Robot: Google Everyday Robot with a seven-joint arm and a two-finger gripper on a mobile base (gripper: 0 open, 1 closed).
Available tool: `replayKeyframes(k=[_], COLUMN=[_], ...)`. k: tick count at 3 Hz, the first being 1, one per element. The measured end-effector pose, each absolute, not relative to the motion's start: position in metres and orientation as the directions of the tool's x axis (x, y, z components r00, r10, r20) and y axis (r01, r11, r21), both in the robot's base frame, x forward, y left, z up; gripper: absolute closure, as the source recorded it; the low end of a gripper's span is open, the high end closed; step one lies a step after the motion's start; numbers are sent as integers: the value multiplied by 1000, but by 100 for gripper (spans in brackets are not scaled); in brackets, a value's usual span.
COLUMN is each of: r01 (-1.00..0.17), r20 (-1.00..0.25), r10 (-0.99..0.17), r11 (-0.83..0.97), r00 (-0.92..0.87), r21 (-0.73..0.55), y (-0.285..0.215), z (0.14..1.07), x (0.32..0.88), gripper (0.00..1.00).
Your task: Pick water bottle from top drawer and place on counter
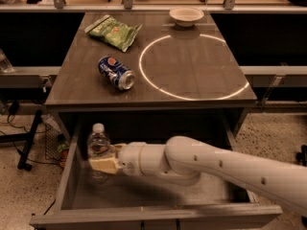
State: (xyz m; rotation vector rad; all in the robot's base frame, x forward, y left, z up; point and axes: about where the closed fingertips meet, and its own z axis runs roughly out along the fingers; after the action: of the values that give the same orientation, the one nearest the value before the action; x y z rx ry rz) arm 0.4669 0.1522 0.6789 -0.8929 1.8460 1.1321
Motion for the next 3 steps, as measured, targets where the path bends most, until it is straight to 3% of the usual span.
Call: replayKeyframes(k=[1,3], r01=[-826,-795], r20=[-883,-902], r10=[-164,-227], r11=[461,580], r00=[-439,-368], r21=[325,179], y=[92,-18], z=[705,773], x=[454,450], gripper=[100,100])
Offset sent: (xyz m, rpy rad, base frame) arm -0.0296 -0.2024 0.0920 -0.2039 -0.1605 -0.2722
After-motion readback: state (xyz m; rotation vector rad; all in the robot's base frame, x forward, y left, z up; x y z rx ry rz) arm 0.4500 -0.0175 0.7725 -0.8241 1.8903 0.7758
